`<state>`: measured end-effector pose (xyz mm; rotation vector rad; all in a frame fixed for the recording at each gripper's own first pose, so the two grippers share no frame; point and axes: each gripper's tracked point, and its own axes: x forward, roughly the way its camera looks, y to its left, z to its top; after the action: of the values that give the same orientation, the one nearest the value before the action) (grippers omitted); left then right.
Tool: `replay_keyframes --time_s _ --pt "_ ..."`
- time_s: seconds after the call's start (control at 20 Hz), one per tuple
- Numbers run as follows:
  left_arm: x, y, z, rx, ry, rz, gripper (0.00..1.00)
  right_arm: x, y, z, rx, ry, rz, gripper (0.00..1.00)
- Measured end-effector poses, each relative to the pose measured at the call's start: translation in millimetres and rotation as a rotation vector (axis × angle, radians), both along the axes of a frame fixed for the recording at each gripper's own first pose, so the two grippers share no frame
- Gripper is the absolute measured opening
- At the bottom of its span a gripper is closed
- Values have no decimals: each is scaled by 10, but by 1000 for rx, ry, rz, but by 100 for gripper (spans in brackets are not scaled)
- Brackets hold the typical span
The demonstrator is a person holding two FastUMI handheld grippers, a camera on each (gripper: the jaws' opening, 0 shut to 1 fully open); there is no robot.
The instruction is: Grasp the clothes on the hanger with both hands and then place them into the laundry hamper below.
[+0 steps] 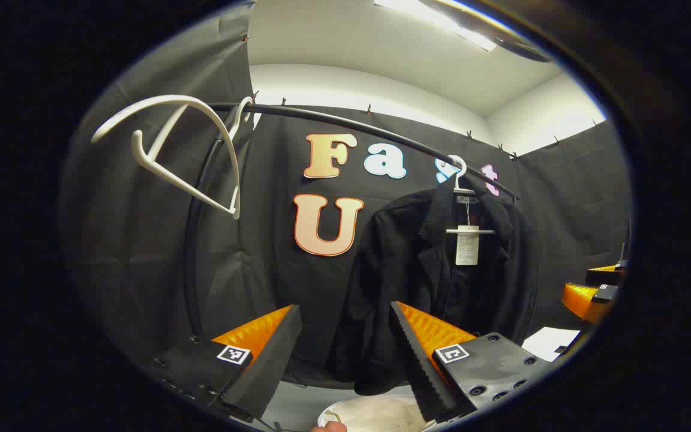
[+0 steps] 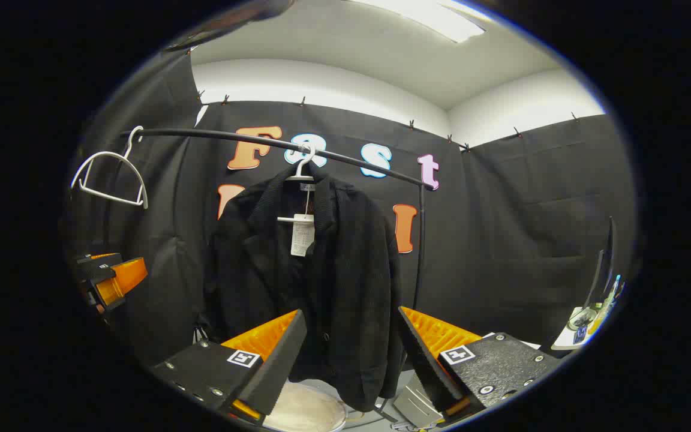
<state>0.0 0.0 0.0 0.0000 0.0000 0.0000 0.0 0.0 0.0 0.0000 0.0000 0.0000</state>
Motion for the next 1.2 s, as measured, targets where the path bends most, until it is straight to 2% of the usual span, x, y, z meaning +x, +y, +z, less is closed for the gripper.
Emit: replay_keyframes --time_s 0.1,0.15,0.4,0.5,0.85,1.05,1.2 --pt "-25 -4 23 -8 -3 14 96 -2 23 17 -1 -7 19 88" --pt "-32 -4 29 -13 -6 18 96 -6 32 34 -3 -17 27 94" --pt "-34 32 42 -5 -6 36 96 35 167 39 8 -26 70 94" --pt "-7 31 22 1 -2 34 99 51 194 12 2 -21 75 94" --pt "130 -55 23 -15 -15 2 96 116 216 -76 11 -2 72 94" --pt "177 -88 15 -18 -12 -25 96 383 305 -96 18 10 78 93" --pt "174 -80 -7 -14 -4 -36 96 810 440 -122 28 10 87 93"
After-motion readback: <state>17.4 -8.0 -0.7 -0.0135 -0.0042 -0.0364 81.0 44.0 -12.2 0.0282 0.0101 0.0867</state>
